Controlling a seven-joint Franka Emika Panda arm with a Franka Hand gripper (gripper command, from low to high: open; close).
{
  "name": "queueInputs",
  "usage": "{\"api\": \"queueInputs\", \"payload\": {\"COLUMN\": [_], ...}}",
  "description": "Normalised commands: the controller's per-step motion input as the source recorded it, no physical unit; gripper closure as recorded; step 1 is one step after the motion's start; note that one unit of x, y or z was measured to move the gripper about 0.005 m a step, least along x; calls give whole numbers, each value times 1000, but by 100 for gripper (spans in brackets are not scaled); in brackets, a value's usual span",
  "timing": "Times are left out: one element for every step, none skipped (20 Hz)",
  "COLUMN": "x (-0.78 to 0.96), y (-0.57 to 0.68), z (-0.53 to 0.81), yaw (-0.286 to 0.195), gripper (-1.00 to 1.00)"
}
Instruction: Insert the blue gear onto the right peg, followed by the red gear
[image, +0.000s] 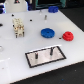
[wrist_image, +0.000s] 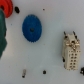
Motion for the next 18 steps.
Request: {"api": "queueInputs", "payload": {"x": [-434,-399,-401,-409,-402,-358,-386,-374,-376,-355,-328,-314,-317,-326,-265,-293,-270,-250], "y": [546,535,570,557,524,535,471,495,417,354,342,324,321,291,255,254,256,205], "z": [-278,-251,-255,-261,-289,-303,-326,-349,-371,-404,-442,-463,-487,-499,-528,-526,-550,-555], "yaw": [0,0,0,0,0,0,0,0,0,0,0,0,0,0,0,0,0,0], "gripper": [-100,-100,-100,-100,-100,-100,-100,-100,-100,-100,-100,-100,-100,-100,-100,-100,-100,-100]}}
